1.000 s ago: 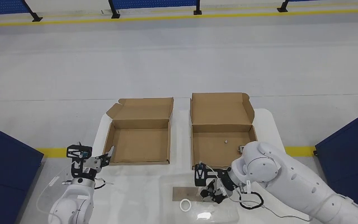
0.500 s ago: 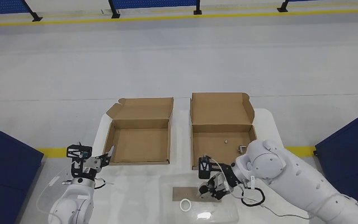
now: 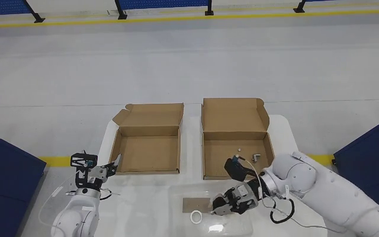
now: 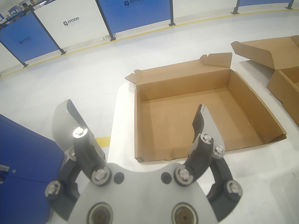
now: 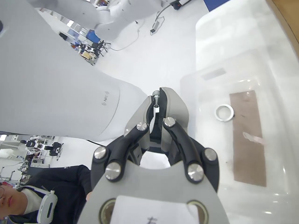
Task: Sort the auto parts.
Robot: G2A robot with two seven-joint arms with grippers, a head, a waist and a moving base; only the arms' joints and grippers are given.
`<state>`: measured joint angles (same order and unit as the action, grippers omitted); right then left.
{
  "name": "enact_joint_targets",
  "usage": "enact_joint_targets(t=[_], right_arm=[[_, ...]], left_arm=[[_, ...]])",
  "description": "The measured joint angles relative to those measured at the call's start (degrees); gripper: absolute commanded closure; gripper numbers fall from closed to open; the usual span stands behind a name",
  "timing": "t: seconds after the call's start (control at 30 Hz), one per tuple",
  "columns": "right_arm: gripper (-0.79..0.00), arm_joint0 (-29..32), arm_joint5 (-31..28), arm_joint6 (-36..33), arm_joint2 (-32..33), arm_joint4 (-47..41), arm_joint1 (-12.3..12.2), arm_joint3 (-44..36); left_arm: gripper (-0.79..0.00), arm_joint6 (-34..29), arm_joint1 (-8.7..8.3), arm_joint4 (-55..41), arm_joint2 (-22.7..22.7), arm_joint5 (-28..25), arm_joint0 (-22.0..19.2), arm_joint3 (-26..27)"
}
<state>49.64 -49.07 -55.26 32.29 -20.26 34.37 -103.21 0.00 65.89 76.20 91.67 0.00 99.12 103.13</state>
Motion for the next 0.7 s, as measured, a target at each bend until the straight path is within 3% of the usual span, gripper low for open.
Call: enact_joint_targets(t=[0.43,0.7], right_arm=[[0.000,-0.8,-1.9,2.4,-2.0,-0.6,-0.5,0.0],[0.000,0.6,-6.8,6.8,-1.4,-8.3,-1.8,0.5]], left_arm=[[-0.785,0.0,0.00,0.0,0.0,0.0,0.0,0.0],[-0.785,0.0,0.00,0.0,0.0,0.0,0.0,0.0]])
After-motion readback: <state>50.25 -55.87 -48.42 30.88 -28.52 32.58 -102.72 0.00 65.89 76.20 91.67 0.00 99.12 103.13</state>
